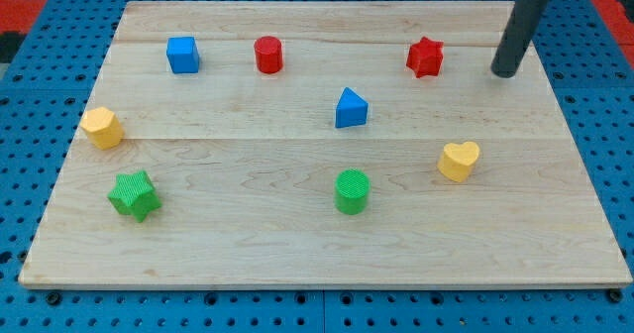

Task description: Push the red star into yellow heart

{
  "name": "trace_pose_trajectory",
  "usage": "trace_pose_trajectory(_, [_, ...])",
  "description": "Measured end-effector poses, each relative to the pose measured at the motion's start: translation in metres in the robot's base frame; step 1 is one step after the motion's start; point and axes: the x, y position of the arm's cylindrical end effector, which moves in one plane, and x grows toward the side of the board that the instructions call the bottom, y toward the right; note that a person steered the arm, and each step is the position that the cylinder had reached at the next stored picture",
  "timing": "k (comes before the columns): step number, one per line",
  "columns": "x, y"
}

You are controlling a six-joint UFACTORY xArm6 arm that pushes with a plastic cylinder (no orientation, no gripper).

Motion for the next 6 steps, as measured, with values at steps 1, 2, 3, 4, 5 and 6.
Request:
trace_pose_trajectory(1, [-0.013,-0.081])
trace_pose_trajectory(2, [-0.016,-0.103])
trace_pose_trajectory(3, [-0.014,-0.084])
trace_pose_trajectory(4, [-0.014,-0.084])
trace_pose_trajectory(5, [-0.014,-0.095])
trace_pose_trajectory(6, [-0.014,-0.117])
